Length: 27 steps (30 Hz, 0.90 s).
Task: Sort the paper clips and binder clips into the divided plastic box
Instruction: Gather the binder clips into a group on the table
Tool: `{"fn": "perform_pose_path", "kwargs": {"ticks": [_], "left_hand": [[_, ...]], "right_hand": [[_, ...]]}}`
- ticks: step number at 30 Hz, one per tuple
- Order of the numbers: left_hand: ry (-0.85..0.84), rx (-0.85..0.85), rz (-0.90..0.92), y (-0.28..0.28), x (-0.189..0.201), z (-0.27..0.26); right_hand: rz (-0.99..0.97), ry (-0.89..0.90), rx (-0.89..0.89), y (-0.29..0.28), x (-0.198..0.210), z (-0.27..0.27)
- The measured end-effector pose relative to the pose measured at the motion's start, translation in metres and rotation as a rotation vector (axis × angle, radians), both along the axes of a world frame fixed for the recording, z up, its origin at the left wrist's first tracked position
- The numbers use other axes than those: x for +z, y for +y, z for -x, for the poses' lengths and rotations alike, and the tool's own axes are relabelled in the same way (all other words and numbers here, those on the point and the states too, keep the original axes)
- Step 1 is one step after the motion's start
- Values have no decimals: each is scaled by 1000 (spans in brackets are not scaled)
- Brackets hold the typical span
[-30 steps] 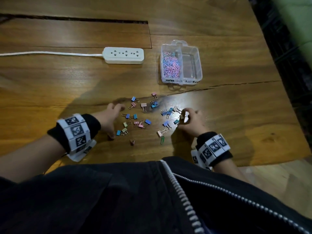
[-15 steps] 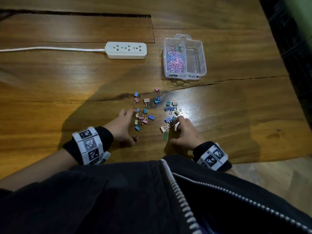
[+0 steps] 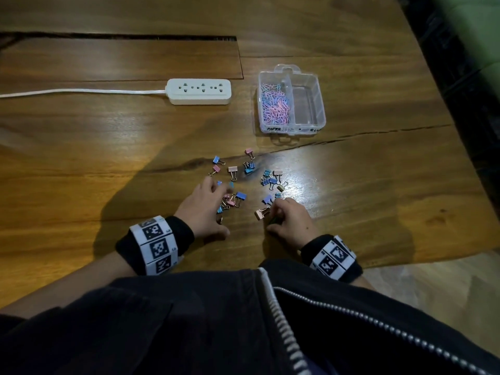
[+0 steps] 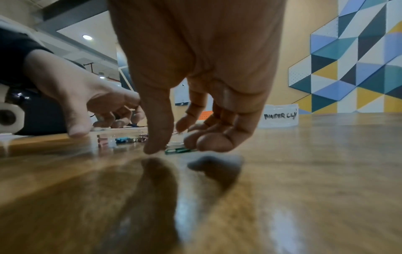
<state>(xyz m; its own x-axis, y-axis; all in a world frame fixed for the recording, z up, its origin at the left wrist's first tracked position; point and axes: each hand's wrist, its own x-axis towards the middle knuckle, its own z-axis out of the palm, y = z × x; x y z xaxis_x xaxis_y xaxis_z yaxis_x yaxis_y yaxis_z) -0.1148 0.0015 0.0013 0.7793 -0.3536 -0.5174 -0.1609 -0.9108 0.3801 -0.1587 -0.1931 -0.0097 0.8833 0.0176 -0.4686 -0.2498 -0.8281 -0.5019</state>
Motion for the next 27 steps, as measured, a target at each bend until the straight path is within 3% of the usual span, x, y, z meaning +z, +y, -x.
{"fn": "perform_pose_path", "kwargs": {"ticks": [6,12,18,21,24,27], "left_hand": [[-49,-47,0,4,-1,0],[111,4,37,4,-5,1],[109,11,174,-23,-6,-9],[62,35,201,-28,-4,-14],[84,57,145,-26,-3,-15],[100,40,143,-32,-7,-12]], "right_hand": [[25,-28,53,-3,0,7],[34,-38,58,-11,-4,9],[82,65,-90,-44,-2,4],[98,30,-170,-54,2,-2],[15,10,-220,-41,6,-8],[65,32,-115,-17,7,-18]]}}
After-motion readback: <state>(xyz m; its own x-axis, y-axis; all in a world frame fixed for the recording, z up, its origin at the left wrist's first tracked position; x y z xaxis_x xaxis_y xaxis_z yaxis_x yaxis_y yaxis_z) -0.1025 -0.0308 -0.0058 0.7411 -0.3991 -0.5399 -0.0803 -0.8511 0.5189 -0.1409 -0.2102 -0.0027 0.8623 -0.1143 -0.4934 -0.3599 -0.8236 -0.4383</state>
